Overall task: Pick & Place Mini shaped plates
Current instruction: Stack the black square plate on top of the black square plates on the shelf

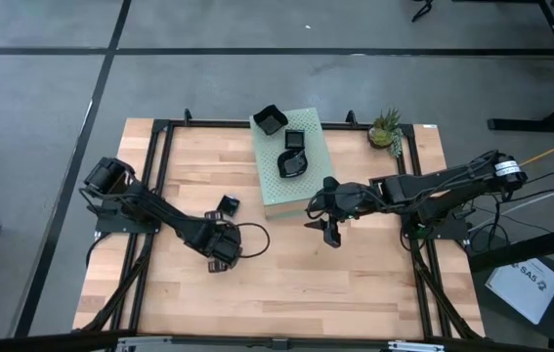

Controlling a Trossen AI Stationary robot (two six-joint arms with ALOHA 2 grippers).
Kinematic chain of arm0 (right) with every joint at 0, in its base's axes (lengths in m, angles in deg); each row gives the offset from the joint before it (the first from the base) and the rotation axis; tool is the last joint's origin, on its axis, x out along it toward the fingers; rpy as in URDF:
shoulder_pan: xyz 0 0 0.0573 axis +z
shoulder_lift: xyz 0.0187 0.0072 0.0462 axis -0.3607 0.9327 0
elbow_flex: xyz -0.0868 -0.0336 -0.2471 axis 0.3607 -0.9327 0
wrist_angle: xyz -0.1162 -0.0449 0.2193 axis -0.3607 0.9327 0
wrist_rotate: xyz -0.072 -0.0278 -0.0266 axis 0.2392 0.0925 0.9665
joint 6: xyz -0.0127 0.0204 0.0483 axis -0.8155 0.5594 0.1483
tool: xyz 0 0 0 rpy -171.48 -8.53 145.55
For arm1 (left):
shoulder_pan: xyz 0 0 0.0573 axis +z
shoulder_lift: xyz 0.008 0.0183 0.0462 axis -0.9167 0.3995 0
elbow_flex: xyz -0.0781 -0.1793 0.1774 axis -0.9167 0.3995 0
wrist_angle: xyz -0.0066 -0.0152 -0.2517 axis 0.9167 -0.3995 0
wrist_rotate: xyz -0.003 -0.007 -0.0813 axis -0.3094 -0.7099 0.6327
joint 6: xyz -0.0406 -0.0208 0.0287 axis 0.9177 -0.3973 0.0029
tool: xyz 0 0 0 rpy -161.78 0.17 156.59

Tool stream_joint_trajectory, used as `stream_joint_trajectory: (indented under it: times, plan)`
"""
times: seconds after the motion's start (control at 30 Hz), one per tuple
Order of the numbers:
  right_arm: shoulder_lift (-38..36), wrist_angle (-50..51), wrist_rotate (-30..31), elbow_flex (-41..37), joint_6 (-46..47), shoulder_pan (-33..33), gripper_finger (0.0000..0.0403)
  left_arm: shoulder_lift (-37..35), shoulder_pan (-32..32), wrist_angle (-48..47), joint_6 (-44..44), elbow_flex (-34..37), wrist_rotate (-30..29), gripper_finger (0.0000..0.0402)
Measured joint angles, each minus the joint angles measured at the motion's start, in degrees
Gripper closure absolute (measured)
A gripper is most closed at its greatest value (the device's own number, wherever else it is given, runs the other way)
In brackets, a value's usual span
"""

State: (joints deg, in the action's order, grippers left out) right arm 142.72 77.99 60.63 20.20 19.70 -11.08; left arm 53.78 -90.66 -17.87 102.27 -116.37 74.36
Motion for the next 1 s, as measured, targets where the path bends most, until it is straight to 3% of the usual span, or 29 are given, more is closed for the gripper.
stream_joint_trajectory:
  times: [0.17,0.43,0.67,1.0]
  plan:
    - [0.0,0.0,0.02,0.0,0.03,0.0,0.0191,1.52,-0.01,0.6,0.49,-0.2,0.54,0.0306]
    - [-0.01,0.0,0.01,0.0,0.01,0.0,0.0191,1.64,-0.04,-0.46,2.6,-1.04,-0.3,0.0393]
    - [-0.02,-0.02,0.0,0.0,-1.05,0.0,0.0191,1.45,-0.04,-1.0,7.4,-1.76,1.23,0.0398]
    - [-0.02,0.04,0.0,0.0,-3.12,0.0,0.0191,1.44,-0.17,-7.2,8.17,-10.97,0.42,0.0398]
